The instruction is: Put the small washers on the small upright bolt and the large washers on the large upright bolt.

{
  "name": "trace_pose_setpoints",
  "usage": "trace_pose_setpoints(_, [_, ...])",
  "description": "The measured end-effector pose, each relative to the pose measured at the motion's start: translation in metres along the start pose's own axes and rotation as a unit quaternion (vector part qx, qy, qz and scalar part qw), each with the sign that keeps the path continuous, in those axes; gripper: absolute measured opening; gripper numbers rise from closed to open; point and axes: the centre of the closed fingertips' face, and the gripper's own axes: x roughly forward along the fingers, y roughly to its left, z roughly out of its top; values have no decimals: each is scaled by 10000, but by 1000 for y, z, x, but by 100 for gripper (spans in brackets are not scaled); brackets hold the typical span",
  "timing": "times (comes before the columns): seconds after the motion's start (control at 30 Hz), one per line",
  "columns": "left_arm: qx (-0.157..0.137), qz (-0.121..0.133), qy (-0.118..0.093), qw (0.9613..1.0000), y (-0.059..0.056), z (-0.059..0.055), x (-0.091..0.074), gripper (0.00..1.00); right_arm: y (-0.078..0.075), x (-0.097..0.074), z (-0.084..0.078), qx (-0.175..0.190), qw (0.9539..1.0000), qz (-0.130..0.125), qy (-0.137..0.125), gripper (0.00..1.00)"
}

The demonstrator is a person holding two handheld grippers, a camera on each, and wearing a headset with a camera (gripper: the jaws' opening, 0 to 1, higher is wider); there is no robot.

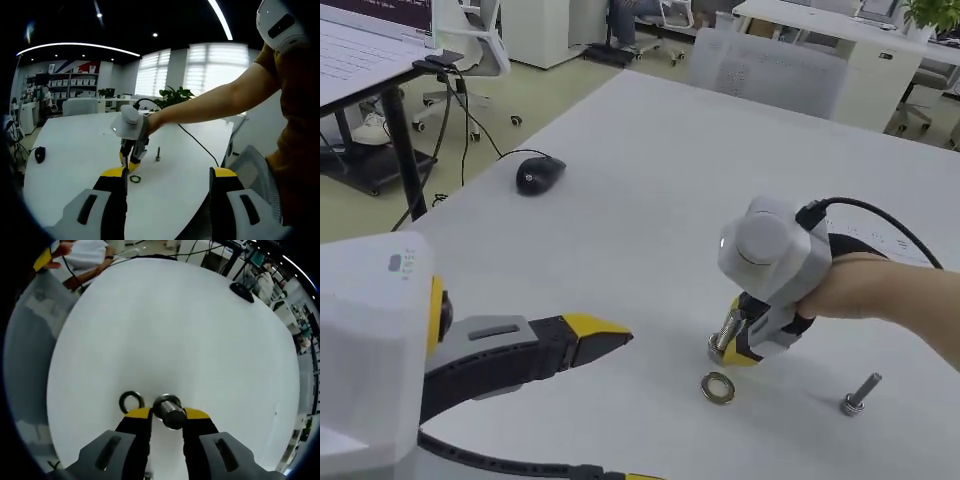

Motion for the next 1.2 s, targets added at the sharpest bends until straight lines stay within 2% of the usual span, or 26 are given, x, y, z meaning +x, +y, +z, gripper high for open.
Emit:
trace_pose_setpoints(0.33, [54,-30,-19,10000,-4,3,0,66,5,-21,-12,148,9998,-143,-45,24])
trace_pose_setpoints(0.43, [90,-52,-33,9999,-7,6,1,66,13,-22,-12,349,9993,-58,-121,24])
trace_pose_setpoints(0.7, [159,-126,-69,9998,-15,10,1,66,44,-8,-6,448,9987,164,-187,24])
trace_pose_setpoints(0.83, [181,-104,-31,9998,-15,8,-1,66,49,-4,1,713,9967,216,-338,25])
trace_pose_setpoints(0.97, [192,-69,-34,9998,-14,8,-4,66,49,4,-3,908,9953,221,-243,27])
trace_pose_setpoints(1.03, [189,-52,-58,9998,-13,9,-4,66,52,7,-2,1120,9928,343,-258,29])
trace_pose_setpoints(1.2, [170,-33,-67,9998,-11,9,-4,66,50,9,6,1192,9917,275,-390,30])
